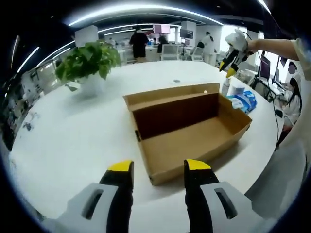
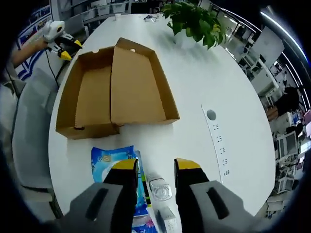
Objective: Operate the shoe box by opening the lid, removing the specified soft item, and placing it in the target area until the item is outside and the box remains undamaged.
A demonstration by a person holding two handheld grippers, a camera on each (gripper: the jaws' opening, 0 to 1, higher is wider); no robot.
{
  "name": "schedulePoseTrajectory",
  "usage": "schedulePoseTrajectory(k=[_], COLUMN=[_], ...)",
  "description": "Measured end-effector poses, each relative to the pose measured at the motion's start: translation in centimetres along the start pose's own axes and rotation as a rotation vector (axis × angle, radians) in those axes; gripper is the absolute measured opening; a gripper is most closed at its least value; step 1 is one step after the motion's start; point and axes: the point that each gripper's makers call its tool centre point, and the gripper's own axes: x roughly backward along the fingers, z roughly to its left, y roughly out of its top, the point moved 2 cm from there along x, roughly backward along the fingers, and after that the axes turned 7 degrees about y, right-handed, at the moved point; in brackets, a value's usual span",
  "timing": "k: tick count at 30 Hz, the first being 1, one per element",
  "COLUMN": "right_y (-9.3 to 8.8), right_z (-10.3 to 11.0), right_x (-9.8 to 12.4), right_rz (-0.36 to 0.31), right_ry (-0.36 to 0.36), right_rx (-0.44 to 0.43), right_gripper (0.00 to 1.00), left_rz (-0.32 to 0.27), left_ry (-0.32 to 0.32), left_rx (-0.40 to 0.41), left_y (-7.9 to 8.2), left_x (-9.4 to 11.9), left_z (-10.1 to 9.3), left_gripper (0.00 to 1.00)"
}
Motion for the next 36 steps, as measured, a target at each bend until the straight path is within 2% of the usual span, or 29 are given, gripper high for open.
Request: schedulePoseTrajectory(k=[10, 14, 20, 24, 28, 35, 36], right_y=[2.4, 3.3, 3.9, 3.7, 3.6, 3.7, 3.6], right_z=[-0.6, -1.1, -1.9, -2.4, -2.8, -3.9, -4.1], right_x=[-2.3, -3.2, -4.8, -6.1, -7.3, -8.7, -8.8], right_rz=[-0.069, -0.097, -0.118, -0.119, -0.133, -0.199, -0.192], right_ry=[-0.03, -0.046, -0.065, -0.085, -0.093, -0.084, -0.088], right_rx=[-0.189, -0.221, -0.281, -0.34, -0.446, -0.654, -0.654], right_gripper=[0.24, 0.23, 0.23, 0.22, 0.22, 0.19, 0.18], left_rz=[0.056, 0.076, 0.066, 0.067, 0.069, 0.062, 0.061], left_ry=[0.046, 0.053, 0.061, 0.076, 0.076, 0.082, 0.084], left_rx=[0.097, 0.126, 0.155, 0.17, 0.168, 0.18, 0.18], left_y=[-1.0, -1.6, -1.6, -1.6, -1.6, -1.7, -1.7], left_x=[-1.4, -1.8, -2.3, -2.4, -2.4, -2.5, -2.5], left_z=[1.2, 1.2, 0.9, 1.1, 1.0, 1.0, 1.0], left_gripper=[0.18, 0.14, 0.05, 0.03, 0.03, 0.02, 0.02])
